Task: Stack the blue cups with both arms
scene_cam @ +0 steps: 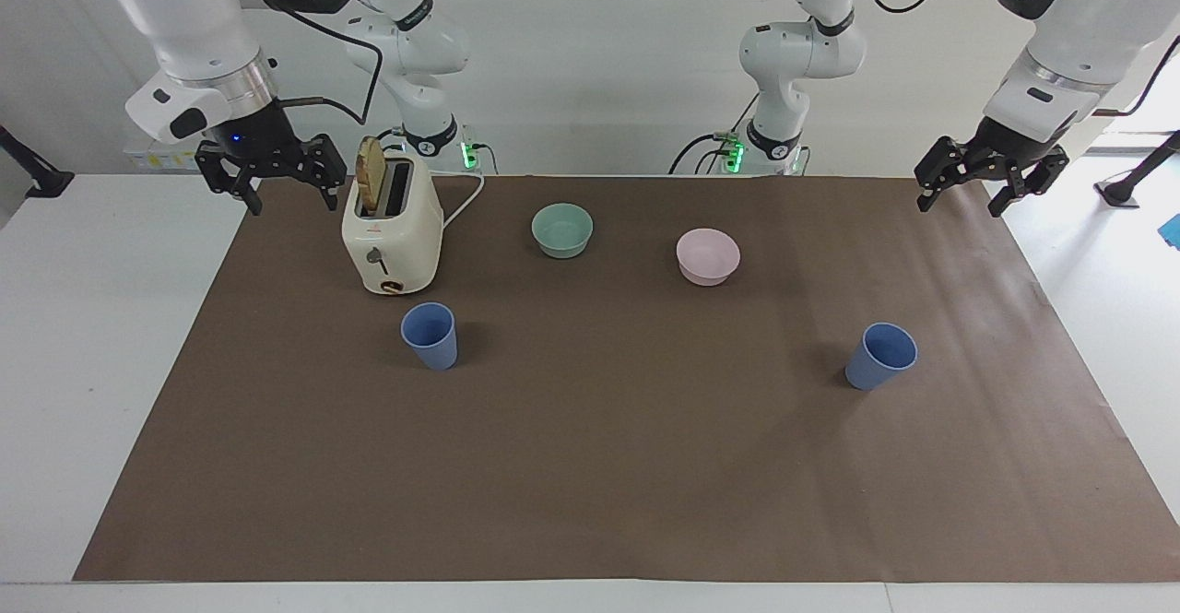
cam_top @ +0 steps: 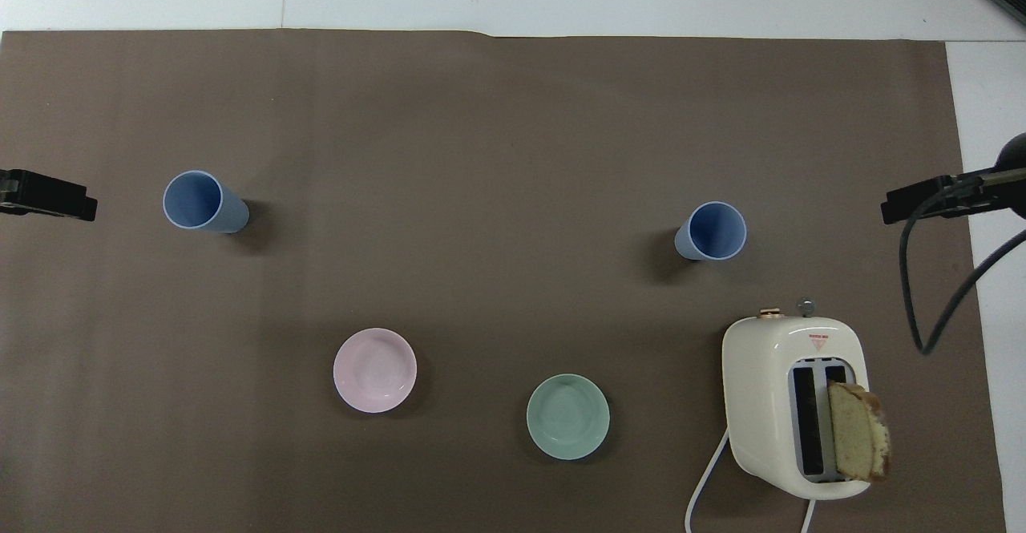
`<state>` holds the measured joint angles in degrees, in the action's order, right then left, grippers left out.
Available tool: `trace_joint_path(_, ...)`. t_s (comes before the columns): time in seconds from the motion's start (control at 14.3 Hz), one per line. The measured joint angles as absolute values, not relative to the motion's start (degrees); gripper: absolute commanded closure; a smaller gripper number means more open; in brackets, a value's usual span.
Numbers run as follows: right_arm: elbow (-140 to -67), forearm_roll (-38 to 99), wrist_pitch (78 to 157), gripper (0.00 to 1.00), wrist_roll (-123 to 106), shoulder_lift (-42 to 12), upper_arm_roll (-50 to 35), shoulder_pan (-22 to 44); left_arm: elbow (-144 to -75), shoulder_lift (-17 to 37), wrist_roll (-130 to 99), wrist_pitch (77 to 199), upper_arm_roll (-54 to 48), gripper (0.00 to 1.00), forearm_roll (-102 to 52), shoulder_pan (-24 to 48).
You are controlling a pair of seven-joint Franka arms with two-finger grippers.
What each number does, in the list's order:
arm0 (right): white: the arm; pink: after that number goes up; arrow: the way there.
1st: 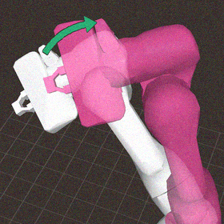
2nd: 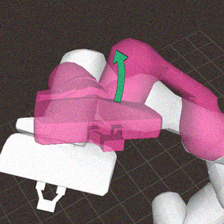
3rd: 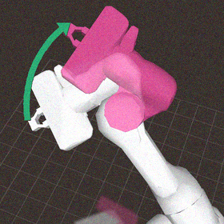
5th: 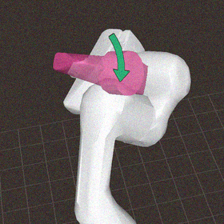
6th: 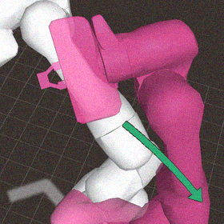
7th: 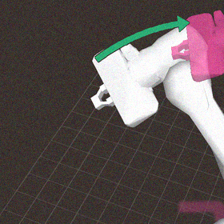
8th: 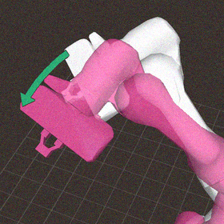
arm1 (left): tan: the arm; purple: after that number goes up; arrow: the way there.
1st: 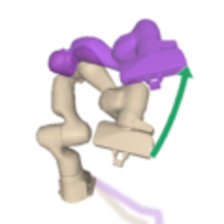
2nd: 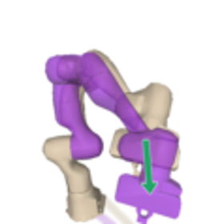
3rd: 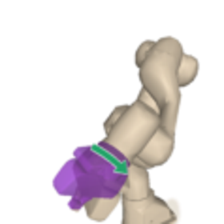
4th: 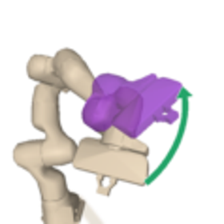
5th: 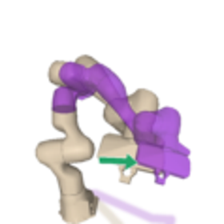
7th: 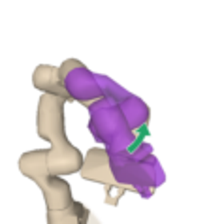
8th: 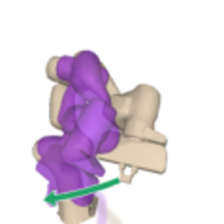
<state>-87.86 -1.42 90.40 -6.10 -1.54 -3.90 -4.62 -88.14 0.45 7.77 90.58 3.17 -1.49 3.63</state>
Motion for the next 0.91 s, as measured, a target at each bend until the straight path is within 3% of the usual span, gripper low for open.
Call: trace_joint_path(0.91,-87.86,-1.42,90.40,0.00,-6.10,-1.54,-3.91,-4.62,-88.14,0.45,7.84,90.72,3.48,0.00,-1.49,2.68)
